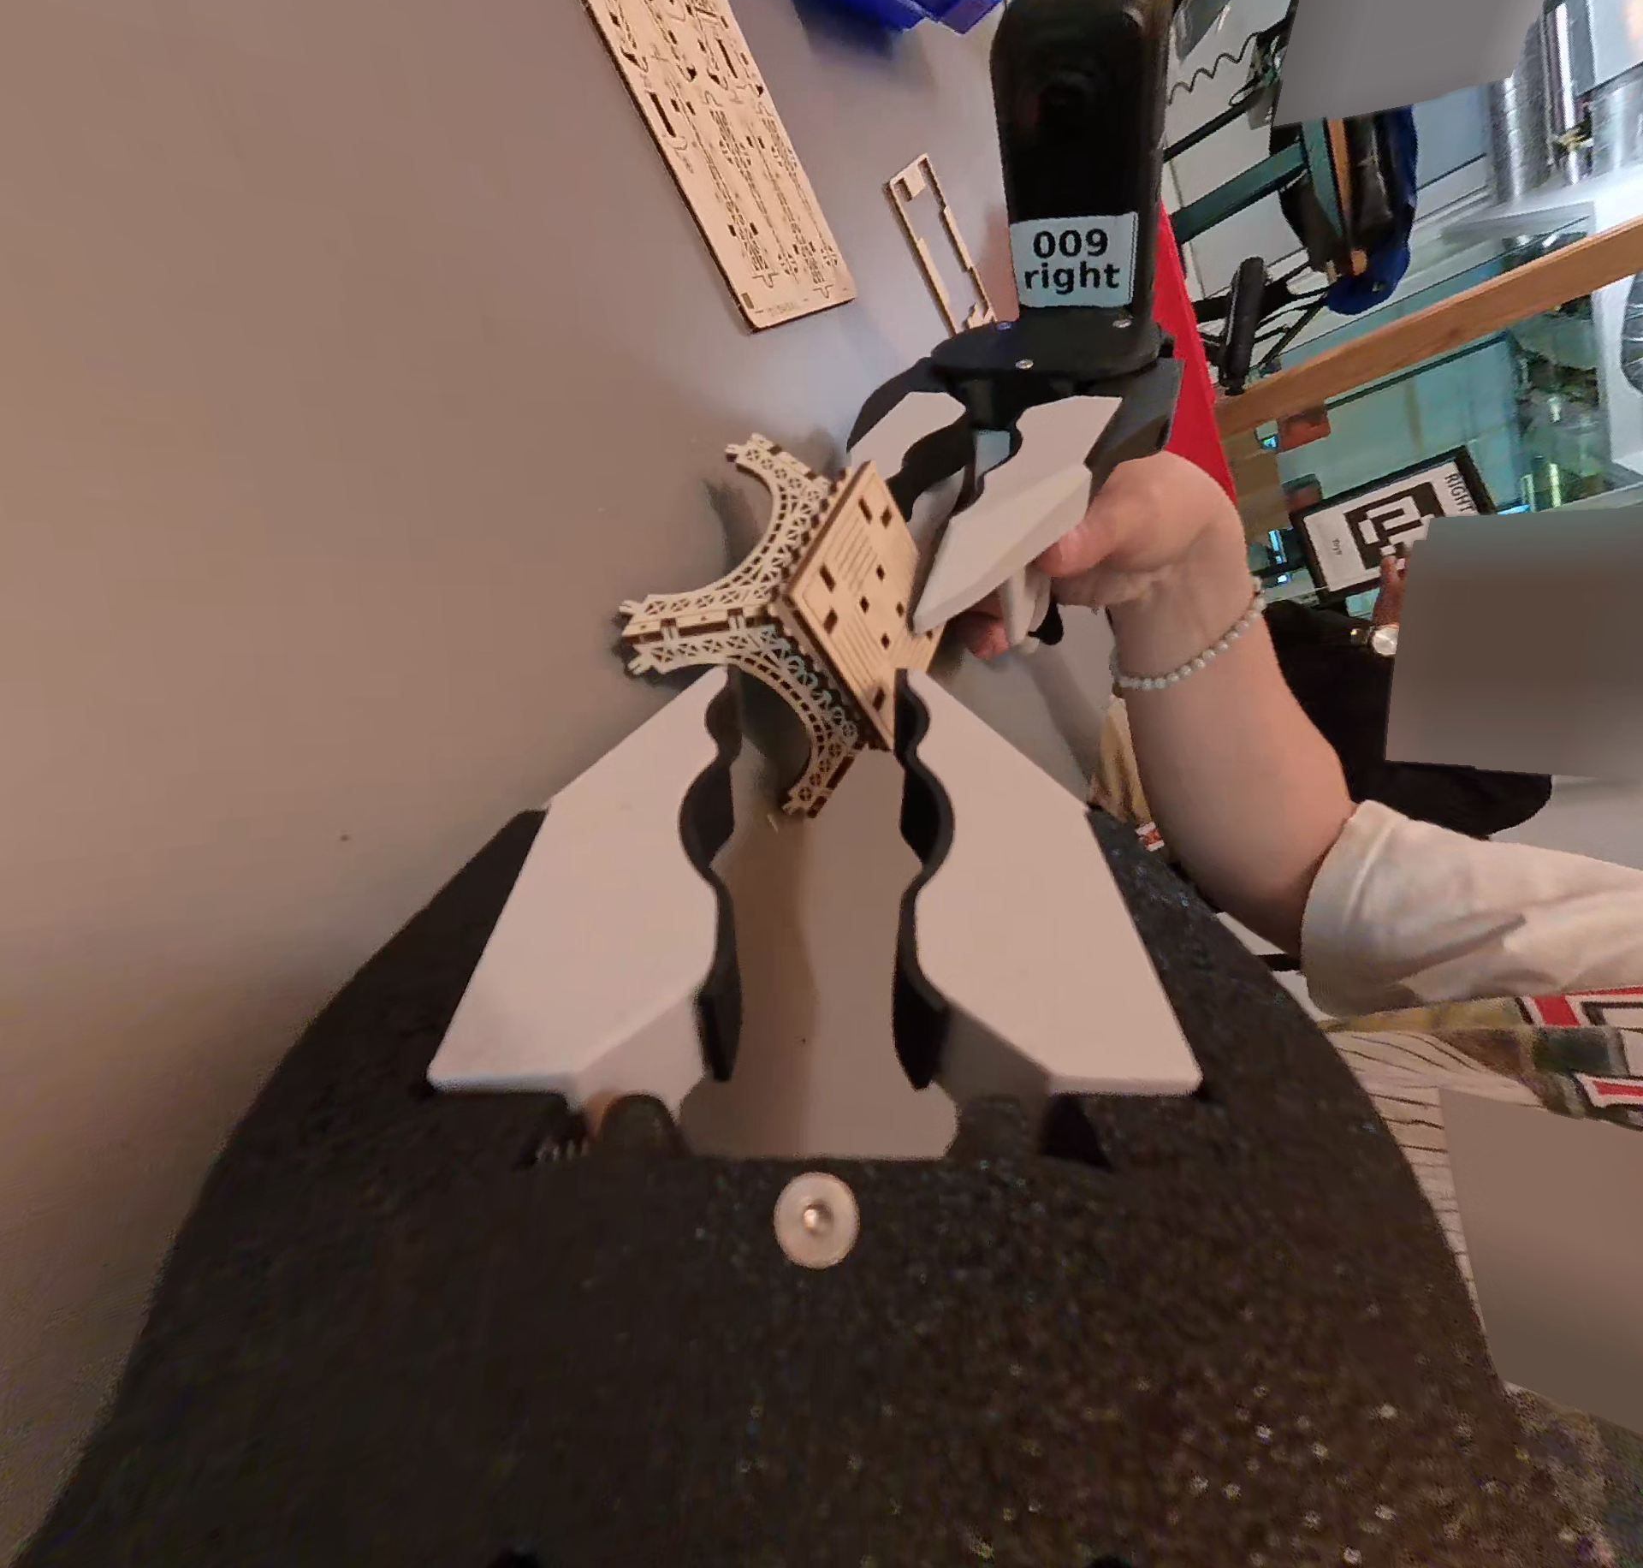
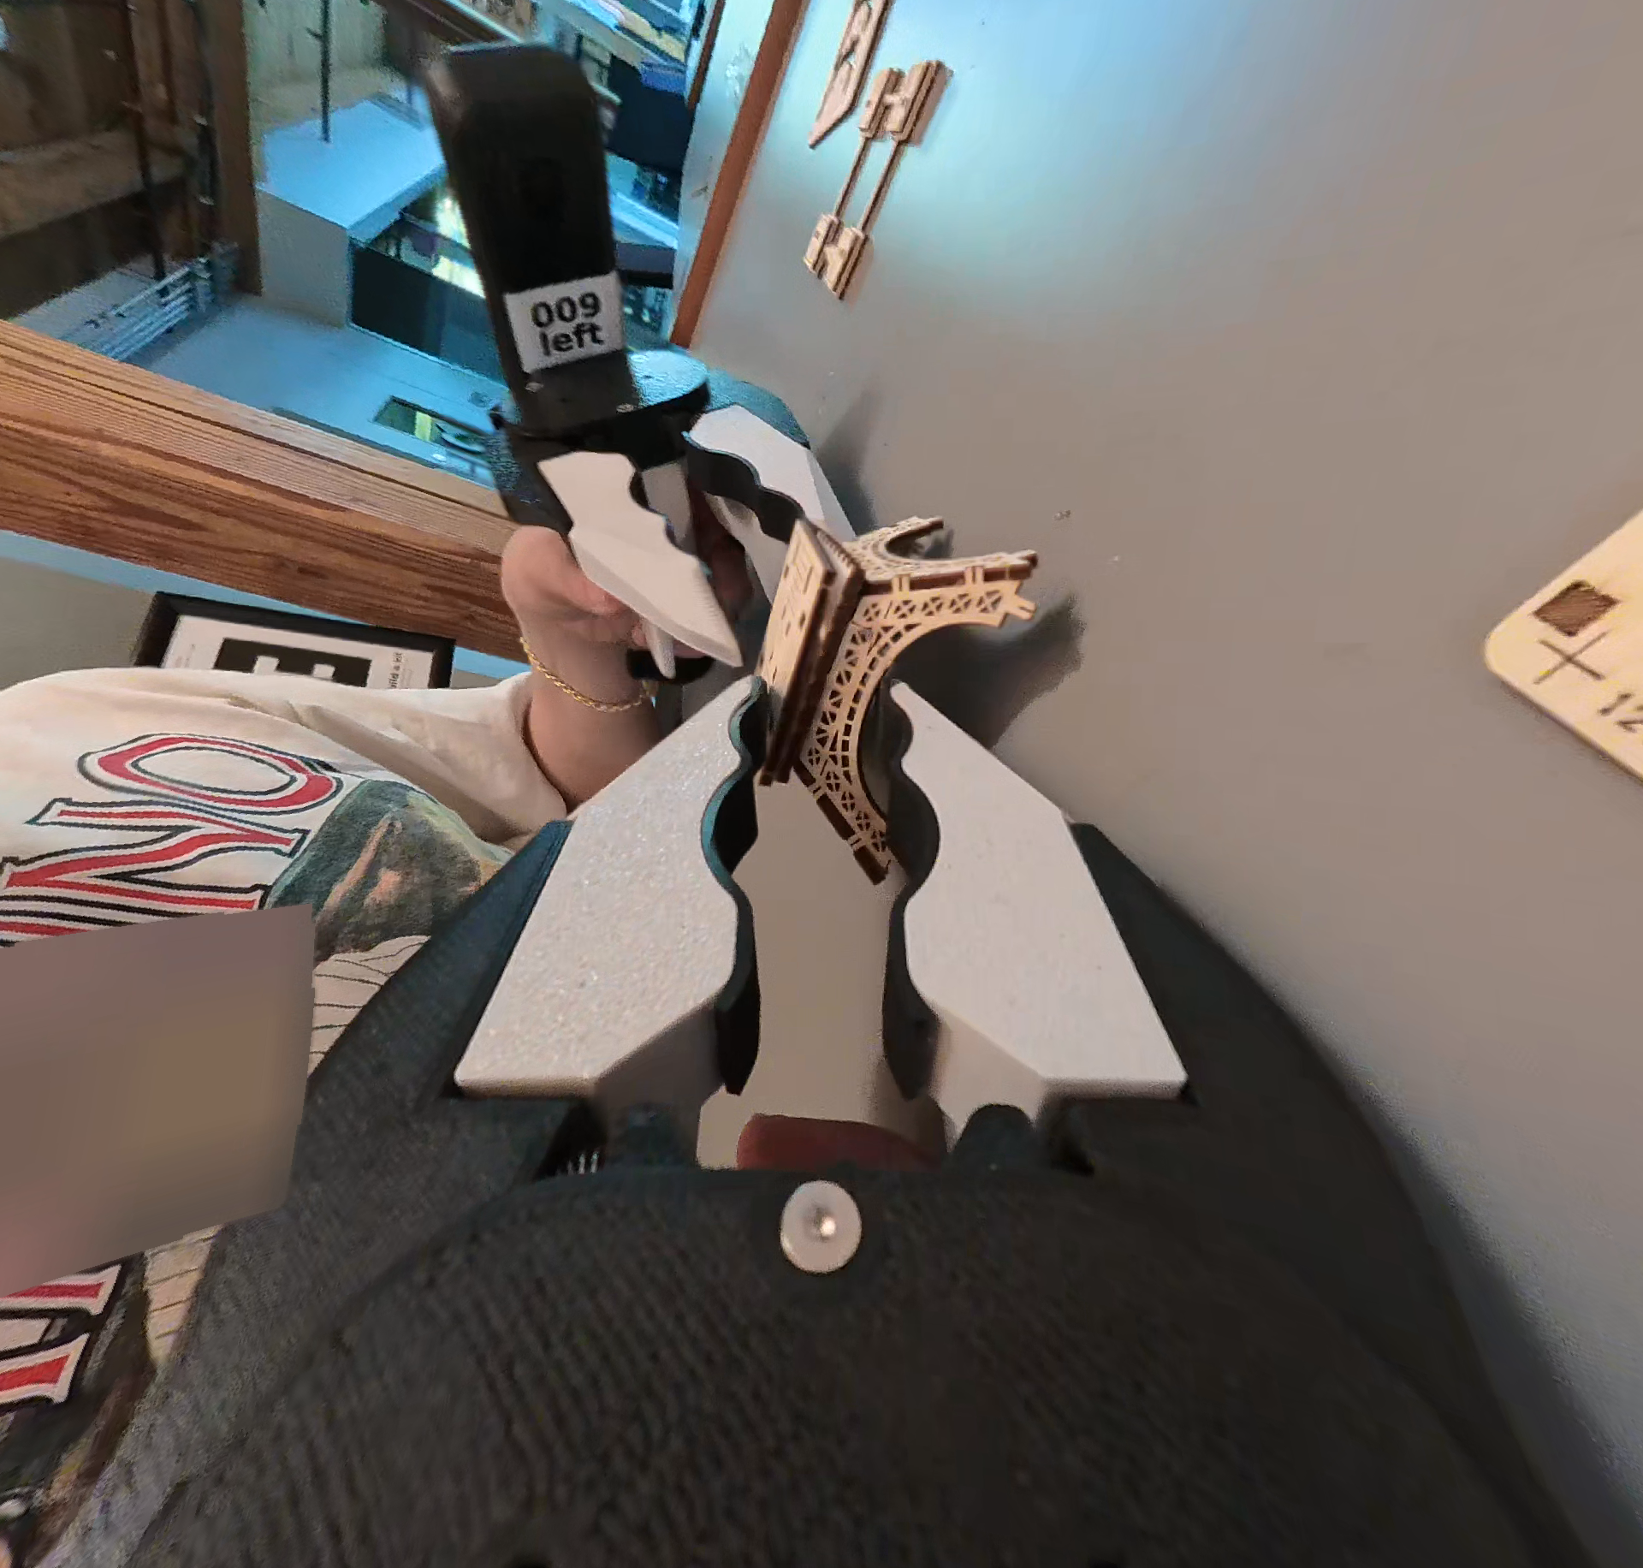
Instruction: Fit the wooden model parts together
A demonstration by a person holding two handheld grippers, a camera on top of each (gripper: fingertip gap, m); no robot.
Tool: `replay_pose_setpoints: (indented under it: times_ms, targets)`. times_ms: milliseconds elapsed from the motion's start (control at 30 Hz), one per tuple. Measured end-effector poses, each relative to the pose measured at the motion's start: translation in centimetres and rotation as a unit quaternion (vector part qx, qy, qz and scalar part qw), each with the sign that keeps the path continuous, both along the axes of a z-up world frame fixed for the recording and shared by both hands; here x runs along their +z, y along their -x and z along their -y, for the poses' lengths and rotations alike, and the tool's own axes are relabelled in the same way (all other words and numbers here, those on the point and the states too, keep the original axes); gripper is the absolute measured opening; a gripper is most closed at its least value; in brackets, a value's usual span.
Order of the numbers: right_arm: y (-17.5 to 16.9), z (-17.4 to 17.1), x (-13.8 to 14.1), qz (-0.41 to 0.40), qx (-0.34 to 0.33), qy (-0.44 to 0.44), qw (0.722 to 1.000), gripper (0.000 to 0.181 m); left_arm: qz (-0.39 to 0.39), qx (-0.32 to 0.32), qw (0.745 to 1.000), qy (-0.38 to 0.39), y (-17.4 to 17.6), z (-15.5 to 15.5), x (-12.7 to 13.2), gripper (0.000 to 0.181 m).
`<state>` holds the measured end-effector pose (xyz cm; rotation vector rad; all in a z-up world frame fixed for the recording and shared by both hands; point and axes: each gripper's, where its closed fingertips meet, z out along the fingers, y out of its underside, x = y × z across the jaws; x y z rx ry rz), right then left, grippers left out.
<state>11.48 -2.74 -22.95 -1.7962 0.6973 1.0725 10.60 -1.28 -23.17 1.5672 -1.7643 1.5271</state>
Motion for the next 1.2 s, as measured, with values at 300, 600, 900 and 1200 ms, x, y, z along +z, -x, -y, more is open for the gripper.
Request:
replay_pose_setpoints:
  times_ms: [300,600,900,1200]
  targets:
    - [0.3,-0.6,0.1,0.010,-0.032,-0.003,0.999,0.021,0.020,0.019,0.999,-0.019,-0.2,-0.7,-0.1,0.027]
    - [-0.1,-0.6,-0.2,-0.015,-0.040,0.005,0.999,0.025,0.005,0.029,0.999,-0.018,-0.7,-0.9,-0.3,0.026]
    - [-0.2,-0.6,-0.2,0.008,-0.049,0.008,0.999,0.032,0.056,0.047,0.994,-0.081,-1.0,-2.6,0.7,0.026]
    - [0.5,1.9,0.6,0.157,-0.022,0.014,0.987,0.070,0.402,-0.157,0.836,-0.339,-0.8,0.5,3.8,0.050]
